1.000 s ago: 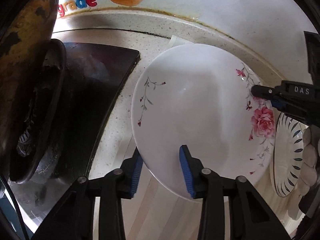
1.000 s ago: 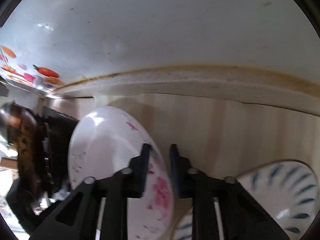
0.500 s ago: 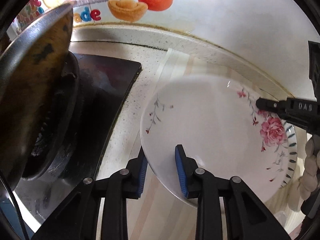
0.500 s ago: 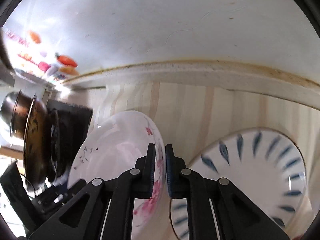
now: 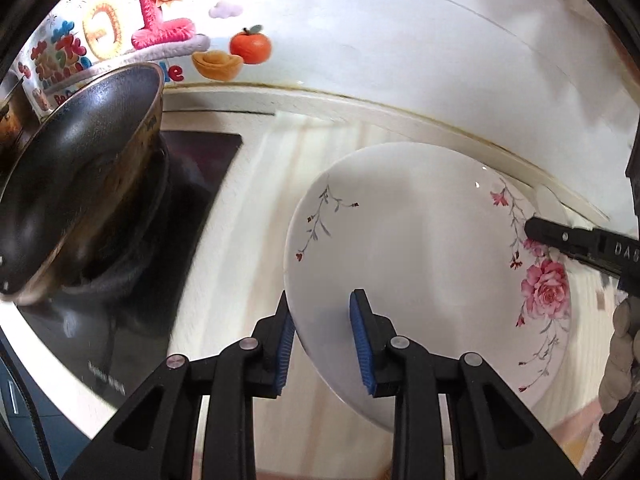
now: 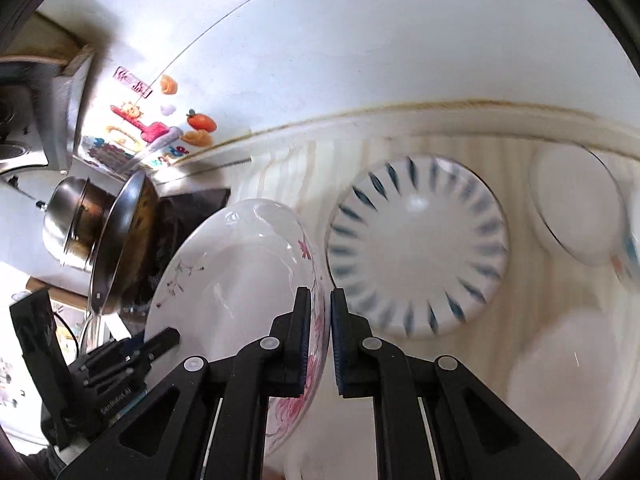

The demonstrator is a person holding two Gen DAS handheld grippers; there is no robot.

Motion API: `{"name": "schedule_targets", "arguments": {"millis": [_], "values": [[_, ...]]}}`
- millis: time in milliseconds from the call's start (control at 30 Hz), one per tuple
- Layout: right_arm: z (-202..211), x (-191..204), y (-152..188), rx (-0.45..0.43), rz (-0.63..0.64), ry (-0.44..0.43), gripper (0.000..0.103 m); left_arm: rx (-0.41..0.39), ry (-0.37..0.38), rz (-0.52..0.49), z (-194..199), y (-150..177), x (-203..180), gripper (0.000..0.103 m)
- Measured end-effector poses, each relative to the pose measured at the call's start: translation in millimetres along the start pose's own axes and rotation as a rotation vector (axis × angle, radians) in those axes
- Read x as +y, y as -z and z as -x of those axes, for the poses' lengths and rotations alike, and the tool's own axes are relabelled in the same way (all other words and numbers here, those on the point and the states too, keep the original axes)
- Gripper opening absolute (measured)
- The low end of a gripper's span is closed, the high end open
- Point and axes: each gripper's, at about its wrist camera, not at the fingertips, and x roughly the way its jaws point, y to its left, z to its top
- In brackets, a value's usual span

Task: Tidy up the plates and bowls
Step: 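Carry the pink-flower plate onto the grey-floral plate and release it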

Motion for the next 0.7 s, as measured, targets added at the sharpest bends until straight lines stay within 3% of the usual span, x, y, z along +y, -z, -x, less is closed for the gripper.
{"name": "schedule_targets", "arguments": {"millis": [333, 533, 700], "values": [[49, -59, 128, 0.028, -0.106, -0.006, 0.011, 0.057, 0.036, -0.085, 24, 65, -50, 0.025], [47, -98, 179, 0.052, -0.183, 0.011, 0.011, 0.093, 0.036, -0.153, 8, 89, -84, 0.025], [39, -116, 198, 0.060, -0.212, 0.035, 0.011, 0.121, 0.027, -0.186, -13, 100, -99, 0.025]]}}
